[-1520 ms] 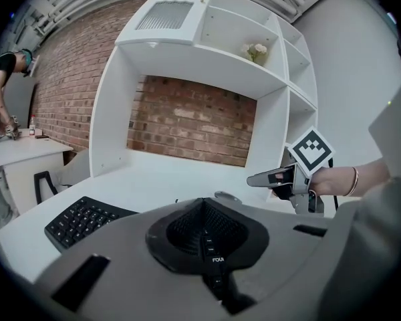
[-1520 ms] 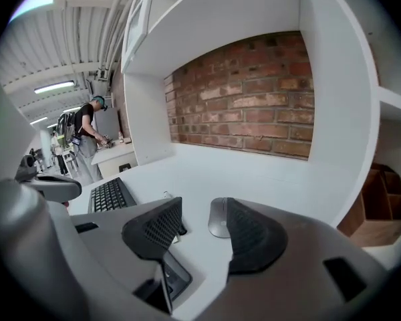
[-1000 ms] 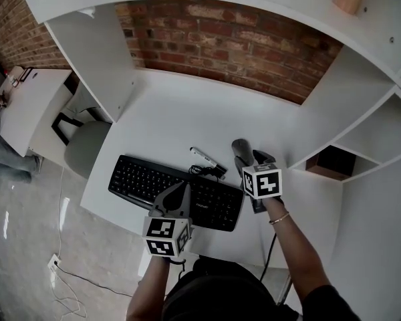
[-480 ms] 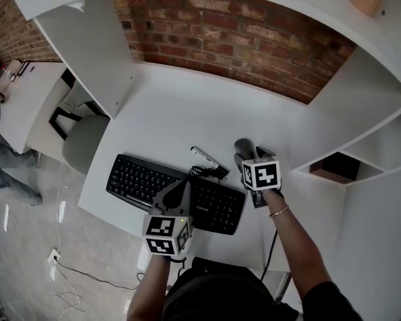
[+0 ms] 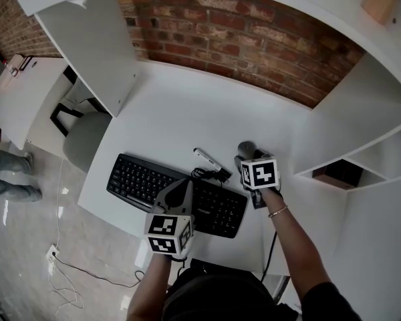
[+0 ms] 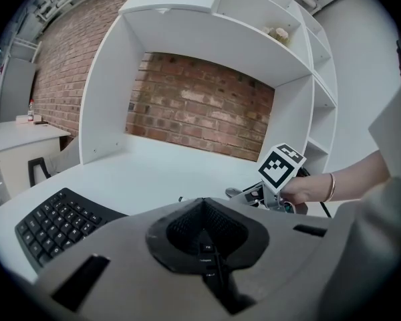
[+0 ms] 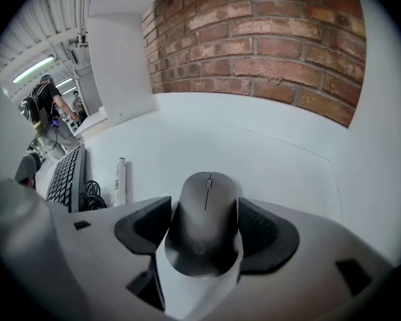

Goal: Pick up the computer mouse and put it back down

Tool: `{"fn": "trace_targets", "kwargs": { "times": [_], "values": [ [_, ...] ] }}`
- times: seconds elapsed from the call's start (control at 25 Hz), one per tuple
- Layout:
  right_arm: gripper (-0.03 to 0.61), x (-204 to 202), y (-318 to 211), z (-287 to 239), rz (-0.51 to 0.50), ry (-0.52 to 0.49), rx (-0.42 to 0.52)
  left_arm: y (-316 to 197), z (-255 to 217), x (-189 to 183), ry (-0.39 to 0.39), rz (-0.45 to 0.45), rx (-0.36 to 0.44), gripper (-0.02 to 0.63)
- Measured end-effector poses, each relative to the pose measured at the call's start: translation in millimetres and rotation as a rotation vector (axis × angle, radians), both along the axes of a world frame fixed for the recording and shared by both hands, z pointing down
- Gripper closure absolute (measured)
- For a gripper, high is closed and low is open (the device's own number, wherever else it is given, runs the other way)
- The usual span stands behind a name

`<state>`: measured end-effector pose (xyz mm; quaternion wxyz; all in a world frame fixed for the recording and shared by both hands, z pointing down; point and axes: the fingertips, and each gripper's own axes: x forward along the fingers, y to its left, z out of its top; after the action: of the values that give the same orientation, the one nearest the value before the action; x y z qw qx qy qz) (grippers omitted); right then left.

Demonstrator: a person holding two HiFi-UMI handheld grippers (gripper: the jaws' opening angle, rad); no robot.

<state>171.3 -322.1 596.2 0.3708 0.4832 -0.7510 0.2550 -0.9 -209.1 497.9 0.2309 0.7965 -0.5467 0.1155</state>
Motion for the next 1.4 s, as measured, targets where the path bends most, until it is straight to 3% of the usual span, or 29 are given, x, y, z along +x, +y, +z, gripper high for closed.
{"fn": "trace_targets", "kwargs": {
  "times": [0.68, 1.12, 1.4],
  "values": [
    [0.291, 1.3, -2.6, 1.8, 0.001, -0.015, -0.013, -3.9, -1.9, -4.8, -0.004, -0.015, 0.004, 0.604],
    [0.291, 6.9, 3.4, -11.5, 0.023, -0.037, 0.048, 2.4, -4.0, -10.8, -0.009, -0.03, 0.006, 0.604],
    [0.291, -4.3, 5.1, -35.4, -0.02, -0.077, 0.094, 3.0, -11.5, -7.7, -0.015, -0.042, 0.029, 0.604]
  ]
}}
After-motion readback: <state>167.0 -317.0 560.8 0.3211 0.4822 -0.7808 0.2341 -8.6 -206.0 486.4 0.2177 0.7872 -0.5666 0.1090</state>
